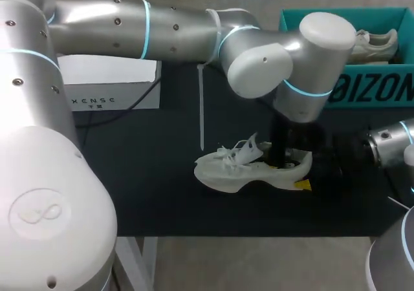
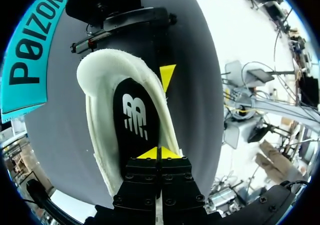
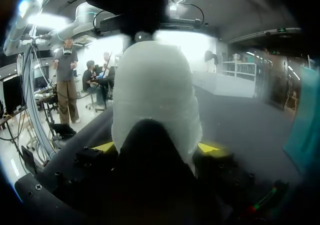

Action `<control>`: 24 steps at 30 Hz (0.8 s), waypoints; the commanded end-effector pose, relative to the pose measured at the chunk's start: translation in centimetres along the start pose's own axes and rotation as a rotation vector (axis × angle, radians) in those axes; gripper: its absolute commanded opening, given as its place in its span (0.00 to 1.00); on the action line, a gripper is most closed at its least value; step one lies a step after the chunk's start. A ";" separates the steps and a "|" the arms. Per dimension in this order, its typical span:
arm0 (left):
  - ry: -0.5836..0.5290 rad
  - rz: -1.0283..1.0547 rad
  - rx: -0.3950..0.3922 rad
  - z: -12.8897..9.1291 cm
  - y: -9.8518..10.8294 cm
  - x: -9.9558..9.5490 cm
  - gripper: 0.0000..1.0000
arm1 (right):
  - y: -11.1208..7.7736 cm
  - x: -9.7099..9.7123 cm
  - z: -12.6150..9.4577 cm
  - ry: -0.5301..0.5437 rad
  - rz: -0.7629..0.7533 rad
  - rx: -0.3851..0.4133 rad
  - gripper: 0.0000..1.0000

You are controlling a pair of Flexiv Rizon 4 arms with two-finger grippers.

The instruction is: Take the shoe out of the shoebox, open the shoe tongue, remove and reinsert the insole, then place the shoe into the shoebox

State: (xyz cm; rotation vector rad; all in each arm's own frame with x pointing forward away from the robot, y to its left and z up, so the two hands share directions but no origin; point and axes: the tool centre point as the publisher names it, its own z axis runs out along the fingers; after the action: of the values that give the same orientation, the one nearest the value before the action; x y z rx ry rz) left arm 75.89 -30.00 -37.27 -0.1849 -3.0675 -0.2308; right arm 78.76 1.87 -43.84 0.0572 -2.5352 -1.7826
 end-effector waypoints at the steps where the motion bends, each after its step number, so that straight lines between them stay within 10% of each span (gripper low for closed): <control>1: 0.004 0.005 0.000 1.1 -0.2 -0.2 0.00 | -0.8 0.0 0.6 -0.002 0.000 0.001 0.00; 4: -0.001 0.006 0.003 1.3 -0.3 -0.2 0.00 | -0.8 0.0 0.6 -0.002 0.000 0.001 0.00; 6: -0.008 0.007 0.004 1.4 -0.3 -0.3 0.20 | -0.8 0.0 0.6 -0.002 0.000 0.001 0.00; 24: -0.028 0.015 -0.015 2.4 -0.4 -1.1 0.20 | -0.8 0.0 0.6 -0.002 0.000 0.001 0.00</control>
State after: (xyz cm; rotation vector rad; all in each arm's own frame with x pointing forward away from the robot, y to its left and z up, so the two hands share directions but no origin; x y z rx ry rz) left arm 76.90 -29.81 -39.23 -0.2114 -3.0915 -0.2454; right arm 78.75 1.87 -43.84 0.0577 -2.5354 -1.7826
